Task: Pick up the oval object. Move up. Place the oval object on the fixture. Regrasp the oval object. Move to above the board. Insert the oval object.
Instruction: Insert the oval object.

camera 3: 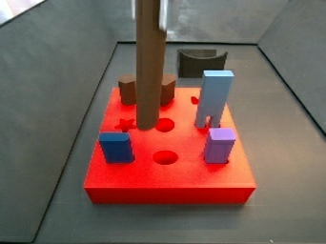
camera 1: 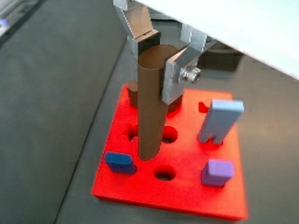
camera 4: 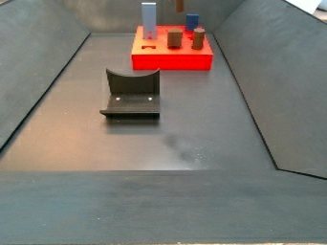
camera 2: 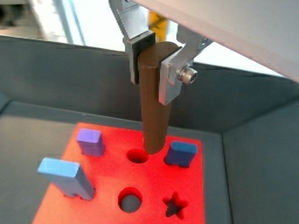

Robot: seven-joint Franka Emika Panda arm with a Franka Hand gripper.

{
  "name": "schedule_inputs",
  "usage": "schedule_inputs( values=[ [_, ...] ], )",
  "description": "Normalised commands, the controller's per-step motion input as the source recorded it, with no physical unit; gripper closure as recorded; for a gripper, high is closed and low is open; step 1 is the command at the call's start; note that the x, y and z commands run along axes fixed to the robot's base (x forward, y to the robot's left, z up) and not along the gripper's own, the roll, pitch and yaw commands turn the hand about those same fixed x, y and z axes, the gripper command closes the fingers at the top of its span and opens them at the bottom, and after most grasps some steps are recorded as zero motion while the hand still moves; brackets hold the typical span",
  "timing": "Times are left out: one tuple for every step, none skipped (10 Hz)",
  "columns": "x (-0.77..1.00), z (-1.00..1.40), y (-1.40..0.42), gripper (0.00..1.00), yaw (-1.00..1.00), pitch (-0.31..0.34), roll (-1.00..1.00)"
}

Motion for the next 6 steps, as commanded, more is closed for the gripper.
schedule_inputs(
  values=[
    [-0.05, -0.37, -0.13, 1.00, -0.91, 0.063, 0.13],
    [-0.05, -0.32, -0.08, 1.00, -0.95, 0.051, 0.12],
    [0.00, -0.16, -0.11, 1.00, -0.96, 0.004, 0.04],
    [0.03, 0.00, -0.19, 1.00, -0.92, 0.000, 0.00],
    [0.16, 0.00, -0.20, 1.00, -0.81, 0.000, 0.00],
    [0.21, 0.00, -0.20, 1.00, -0.76, 0.000, 0.00]
  ],
)
